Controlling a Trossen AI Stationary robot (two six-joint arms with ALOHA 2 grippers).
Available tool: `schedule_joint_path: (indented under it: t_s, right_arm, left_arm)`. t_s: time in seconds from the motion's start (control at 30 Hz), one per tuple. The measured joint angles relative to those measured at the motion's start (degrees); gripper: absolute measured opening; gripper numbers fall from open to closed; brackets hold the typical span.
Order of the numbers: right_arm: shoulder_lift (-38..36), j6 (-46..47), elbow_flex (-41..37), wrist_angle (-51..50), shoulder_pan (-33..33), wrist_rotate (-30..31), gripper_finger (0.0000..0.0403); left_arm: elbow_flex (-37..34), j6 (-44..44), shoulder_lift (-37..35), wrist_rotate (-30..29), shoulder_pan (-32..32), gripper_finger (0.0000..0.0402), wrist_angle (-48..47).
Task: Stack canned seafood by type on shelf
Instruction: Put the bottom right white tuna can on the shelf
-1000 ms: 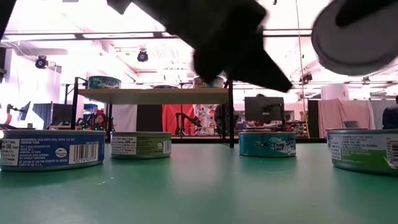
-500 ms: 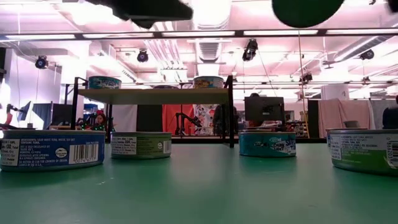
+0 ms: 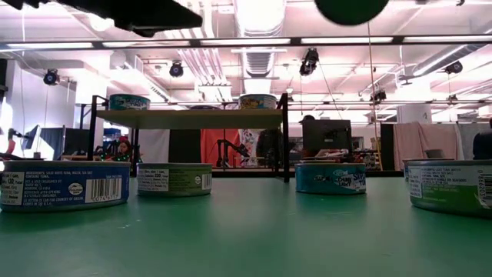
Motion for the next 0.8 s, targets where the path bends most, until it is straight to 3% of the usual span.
schedule_joint_path:
  t_s: [0.13, 0.2, 0.3, 0.43, 0.5, 0.57, 0.7, 0.8]
  right_arm:
    - [-8.57, 16.31, -0.10, -3.59, -0.59, -1.92, 0.0126]
    - [-13.94, 24.55, -0.33, -4.67, -2.69, -7.16, 0.0126]
    - [-20.61, 33.26, -1.95, -2.23, -7.82, -19.86, 0.0126]
    - [-25.86, 25.43, -5.78, 14.46, -17.56, -43.56, 0.0126]
    - [-26.63, 22.69, -8.18, 25.91, -22.75, -58.62, 0.0126]
    - [-26.69, 25.72, -10.47, 35.24, -27.39, -71.29, 0.0126]
    - [-25.68, 33.18, -13.33, 47.79, -34.10, -82.15, 0.0126]
    - [-23.66, 31.34, -15.46, 51.89, -36.66, -84.27, 0.0126]
  left_arm:
    - [-0.49, 2.28, -1.39, -6.13, -0.06, 0.0000, 0.16]
    - [-0.43, 4.58, -1.86, -7.15, -0.08, 0.0000, -0.03]
    - [0.25, 8.73, -2.12, -7.26, -0.06, 0.0000, -0.13]
    - [1.05, 14.25, -2.17, -9.34, -0.08, 0.0000, -0.27]
    - [1.36, 16.75, -2.17, -14.44, -0.17, 0.0000, -0.33]
    - [1.67, 18.97, -2.27, -22.37, -0.24, 0.0000, -0.40]
    - [2.37, 24.80, -2.39, -37.25, -1.34, 0.0000, -0.47]
    - [2.98, 29.21, -2.39, -37.85, -3.89, 0.0000, -0.54]
